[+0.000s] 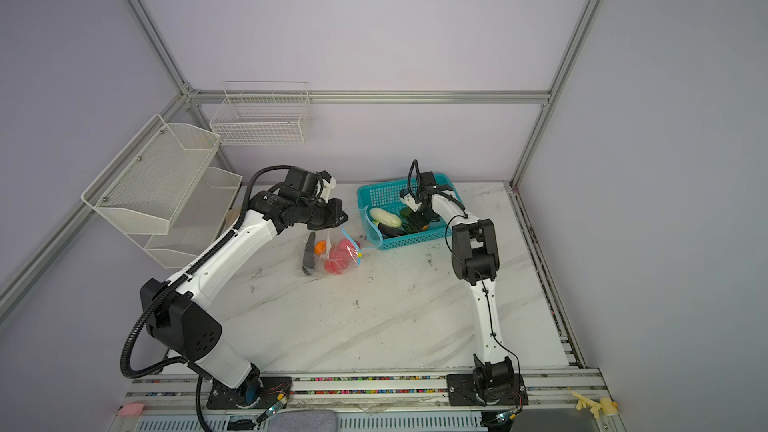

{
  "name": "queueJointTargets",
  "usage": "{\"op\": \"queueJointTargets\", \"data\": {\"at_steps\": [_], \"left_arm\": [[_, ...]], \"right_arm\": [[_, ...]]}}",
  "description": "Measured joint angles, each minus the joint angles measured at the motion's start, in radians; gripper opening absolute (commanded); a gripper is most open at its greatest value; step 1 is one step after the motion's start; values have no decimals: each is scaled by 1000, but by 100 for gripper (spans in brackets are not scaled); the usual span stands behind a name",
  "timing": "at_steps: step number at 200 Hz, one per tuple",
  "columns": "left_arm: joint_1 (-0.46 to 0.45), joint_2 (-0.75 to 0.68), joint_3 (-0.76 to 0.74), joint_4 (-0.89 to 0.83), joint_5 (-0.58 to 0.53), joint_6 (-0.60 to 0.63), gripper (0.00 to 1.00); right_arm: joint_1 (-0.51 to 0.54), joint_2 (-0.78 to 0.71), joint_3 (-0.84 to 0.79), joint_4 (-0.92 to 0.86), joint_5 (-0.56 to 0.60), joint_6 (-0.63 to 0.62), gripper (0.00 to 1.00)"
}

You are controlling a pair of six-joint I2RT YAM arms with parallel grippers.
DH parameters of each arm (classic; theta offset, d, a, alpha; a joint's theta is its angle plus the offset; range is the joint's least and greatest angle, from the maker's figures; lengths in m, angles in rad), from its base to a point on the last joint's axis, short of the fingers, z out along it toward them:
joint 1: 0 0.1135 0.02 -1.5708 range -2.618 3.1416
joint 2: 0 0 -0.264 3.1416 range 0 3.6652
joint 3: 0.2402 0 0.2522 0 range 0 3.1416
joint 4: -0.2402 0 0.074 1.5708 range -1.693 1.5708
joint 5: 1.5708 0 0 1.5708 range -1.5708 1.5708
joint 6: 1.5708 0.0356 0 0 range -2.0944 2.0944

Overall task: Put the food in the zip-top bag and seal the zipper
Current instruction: 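Lift the papaya and carry it toward the bag opening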

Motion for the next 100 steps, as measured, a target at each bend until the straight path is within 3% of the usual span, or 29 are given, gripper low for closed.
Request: {"op": "queueJointTargets", "data": {"at_steps": [100], "left_arm": [[0, 0, 0, 0, 0, 0, 0]], "right_arm": [[10, 3, 23, -7, -2, 87, 49]]}}
